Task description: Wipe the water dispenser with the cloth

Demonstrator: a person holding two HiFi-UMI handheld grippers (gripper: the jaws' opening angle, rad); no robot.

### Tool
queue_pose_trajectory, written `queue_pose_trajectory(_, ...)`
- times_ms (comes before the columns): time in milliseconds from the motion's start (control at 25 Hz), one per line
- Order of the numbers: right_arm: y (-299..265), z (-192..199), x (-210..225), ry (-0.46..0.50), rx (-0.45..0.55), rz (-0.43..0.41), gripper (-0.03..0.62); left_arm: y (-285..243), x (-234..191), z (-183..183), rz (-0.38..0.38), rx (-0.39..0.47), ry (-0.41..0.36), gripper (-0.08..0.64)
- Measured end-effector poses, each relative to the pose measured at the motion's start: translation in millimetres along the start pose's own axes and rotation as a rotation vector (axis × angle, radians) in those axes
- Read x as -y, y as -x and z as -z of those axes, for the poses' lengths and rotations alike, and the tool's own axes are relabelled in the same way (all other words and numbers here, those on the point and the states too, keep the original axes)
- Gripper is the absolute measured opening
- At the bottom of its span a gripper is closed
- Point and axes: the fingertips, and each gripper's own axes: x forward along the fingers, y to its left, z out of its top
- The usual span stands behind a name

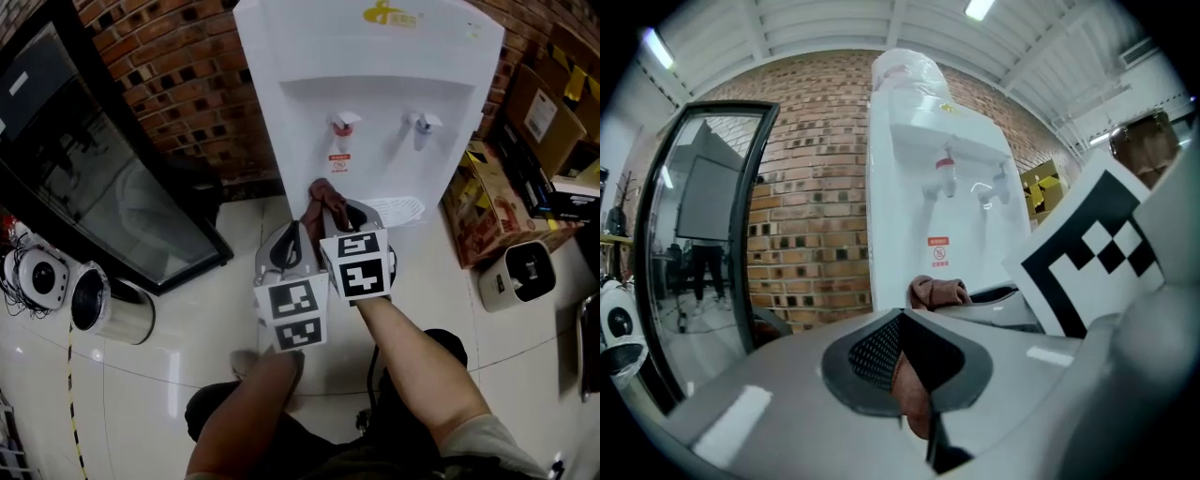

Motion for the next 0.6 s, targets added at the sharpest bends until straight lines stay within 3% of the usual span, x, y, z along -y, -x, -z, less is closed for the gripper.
queue_pose_trajectory(600,12.9,8.9,80.4,-0.016,-0.075,0.128,0.072,-35.2,68.5,-16.8,0.125,0.032,0.02,0.0)
